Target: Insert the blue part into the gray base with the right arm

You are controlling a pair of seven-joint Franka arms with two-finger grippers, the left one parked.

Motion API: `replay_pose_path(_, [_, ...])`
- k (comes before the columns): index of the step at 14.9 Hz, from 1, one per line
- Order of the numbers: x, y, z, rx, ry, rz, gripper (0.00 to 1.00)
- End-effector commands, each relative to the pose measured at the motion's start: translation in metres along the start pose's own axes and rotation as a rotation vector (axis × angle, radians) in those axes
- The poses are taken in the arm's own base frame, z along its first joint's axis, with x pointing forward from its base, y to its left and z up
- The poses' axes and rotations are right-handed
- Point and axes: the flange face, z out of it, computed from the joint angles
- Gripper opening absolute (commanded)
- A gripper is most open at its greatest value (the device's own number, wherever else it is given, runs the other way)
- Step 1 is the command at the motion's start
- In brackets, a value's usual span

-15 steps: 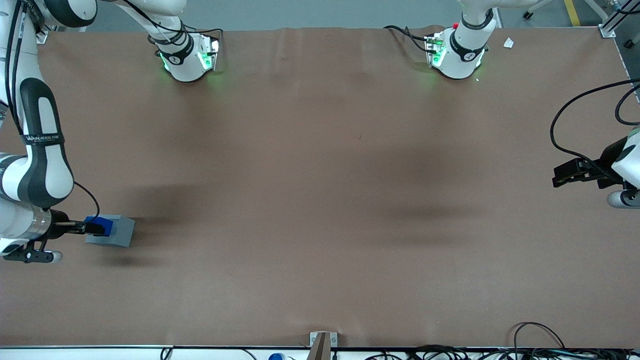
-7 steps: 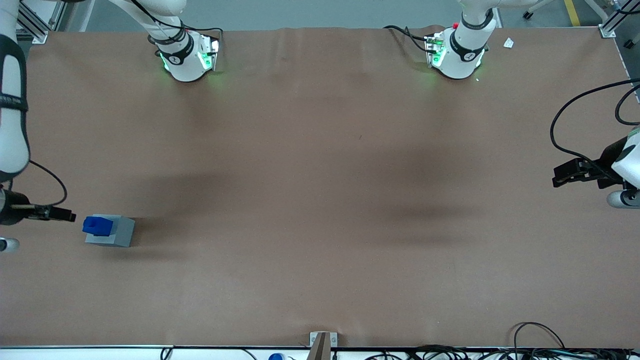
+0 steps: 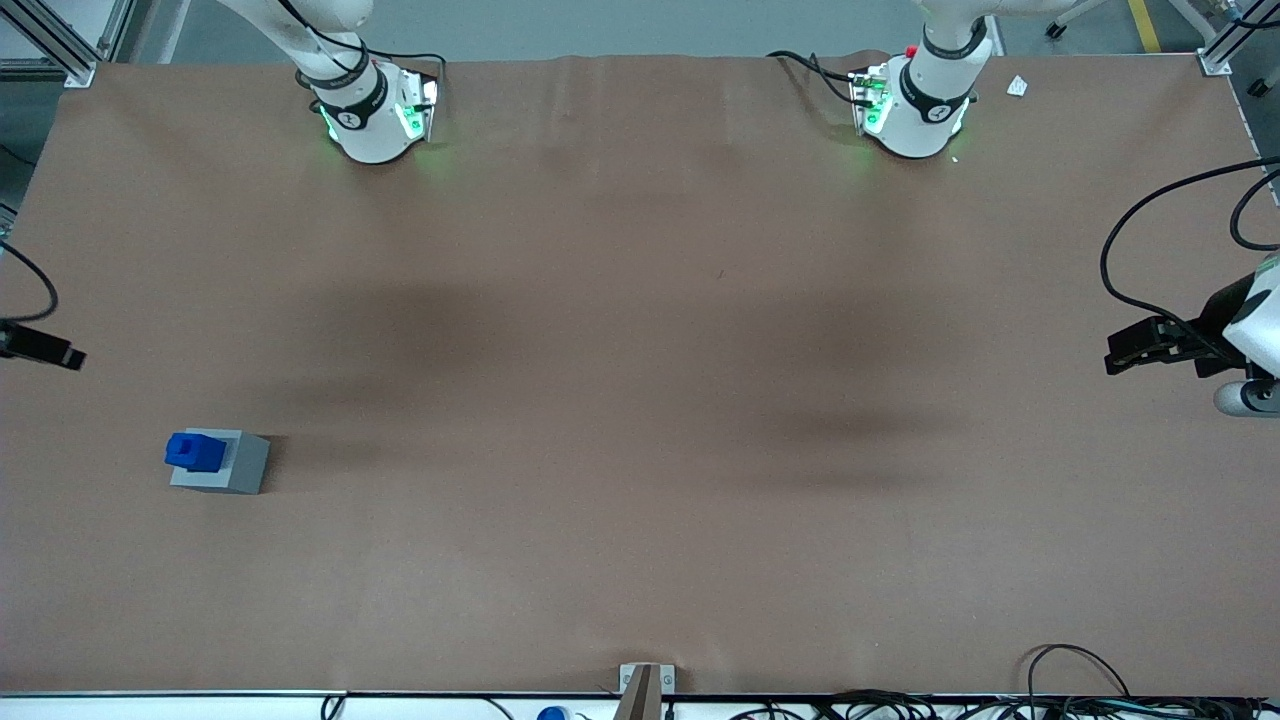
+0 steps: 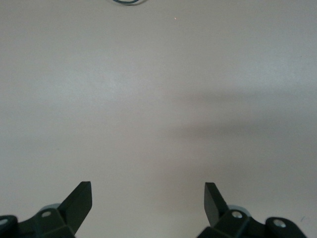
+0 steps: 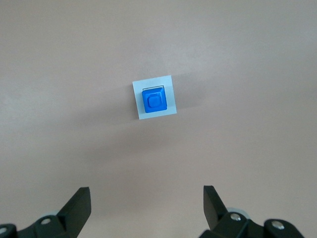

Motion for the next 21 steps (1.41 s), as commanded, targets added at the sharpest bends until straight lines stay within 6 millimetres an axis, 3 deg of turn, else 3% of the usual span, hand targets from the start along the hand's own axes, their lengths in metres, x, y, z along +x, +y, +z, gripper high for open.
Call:
replay_pose_path(1, [-0.029, 0.000, -0.026, -0.007, 0.035, 0.023, 1.00])
replay_pose_path(5, [-0.052, -0.006, -0.058, -0.009, 0.057, 0.005, 1.00])
replay_pose_path(8, [-0.065, -0.037, -0.067, -0.002, 0.042, -0.034, 1.00])
replay_pose_path(11, [-0.079, -0.071, -0.064, -0.004, 0.041, -0.095, 1.00])
replay_pose_path(14, [-0.092, -0.092, -0.060, -0.006, 0.056, -0.112, 1.00])
replay_pose_path(19, [-0.093, -0.100, -0.072, -0.006, 0.071, -0.132, 1.00])
replay_pose_path(21, [-0.099, -0.116, -0.070, -0.009, 0.046, -0.158, 1.00])
